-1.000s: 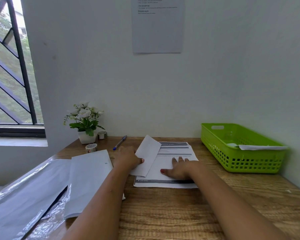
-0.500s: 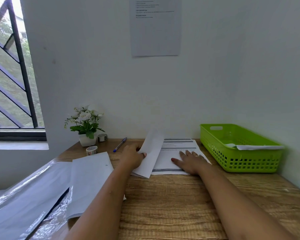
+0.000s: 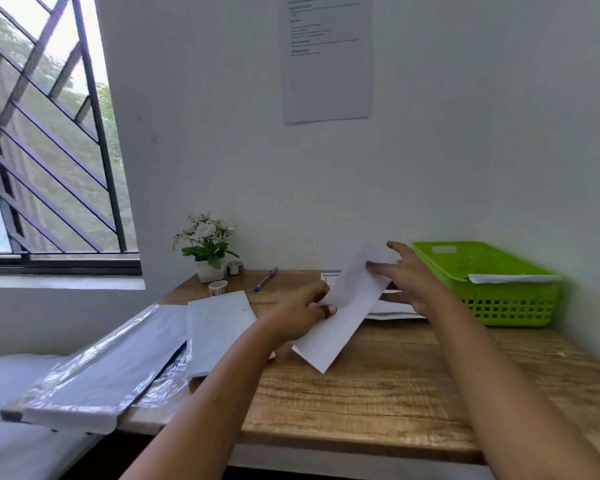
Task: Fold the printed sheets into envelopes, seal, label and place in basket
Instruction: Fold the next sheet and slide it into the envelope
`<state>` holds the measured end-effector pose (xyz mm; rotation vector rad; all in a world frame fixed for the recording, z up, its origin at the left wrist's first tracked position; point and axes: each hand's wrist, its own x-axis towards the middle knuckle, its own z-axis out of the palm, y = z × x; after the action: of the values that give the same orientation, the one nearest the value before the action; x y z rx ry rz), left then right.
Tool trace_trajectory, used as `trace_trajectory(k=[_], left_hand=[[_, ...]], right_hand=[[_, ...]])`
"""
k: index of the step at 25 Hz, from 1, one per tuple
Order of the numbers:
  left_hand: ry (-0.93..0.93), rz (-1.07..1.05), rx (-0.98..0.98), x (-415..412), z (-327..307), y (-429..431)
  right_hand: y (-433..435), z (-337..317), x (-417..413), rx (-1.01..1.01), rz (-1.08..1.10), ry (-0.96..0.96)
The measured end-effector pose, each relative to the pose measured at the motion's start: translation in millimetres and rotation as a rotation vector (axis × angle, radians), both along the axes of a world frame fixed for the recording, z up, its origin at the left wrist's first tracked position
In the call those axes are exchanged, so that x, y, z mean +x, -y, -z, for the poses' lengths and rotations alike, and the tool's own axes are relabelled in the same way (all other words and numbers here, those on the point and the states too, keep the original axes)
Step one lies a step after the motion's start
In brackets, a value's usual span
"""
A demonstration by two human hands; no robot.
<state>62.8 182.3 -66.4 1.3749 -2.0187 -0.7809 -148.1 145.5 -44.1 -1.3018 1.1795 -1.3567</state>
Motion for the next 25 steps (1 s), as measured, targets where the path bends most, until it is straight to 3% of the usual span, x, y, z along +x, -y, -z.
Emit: trace_trajectory(k=[2,4,7,10,16,21,25], left_hand=[[0.065,0.07,0.004,-1,2,-15],[0.17,0.072,-0.075,-4,7,-29],[0.439,-0.052,-0.228,-21,25,-53],[0.471,-0.089,-0.355,-38,46,-74],[0.374,-0.065,-0.275,-29,58,-90],[0.469,-0.153,-0.231,-3,56,-96],[0.348,-0.213,-0.309,24,60,-112]], right_hand=[[-25,4,-12,-0.021,0.096,-0.024],[-57,15,-24,-0.063,0.227,-0.192],[-99,39,-27,-0.003,0.401,-0.776],[-129,57,-7,0.067,0.466,-1.204],[-148,69,54,-0.059,0.101,-1.119],[-143,66,27,0.11,0.289,-1.168],[-140,63,22,0.213,0.508,-1.443]])
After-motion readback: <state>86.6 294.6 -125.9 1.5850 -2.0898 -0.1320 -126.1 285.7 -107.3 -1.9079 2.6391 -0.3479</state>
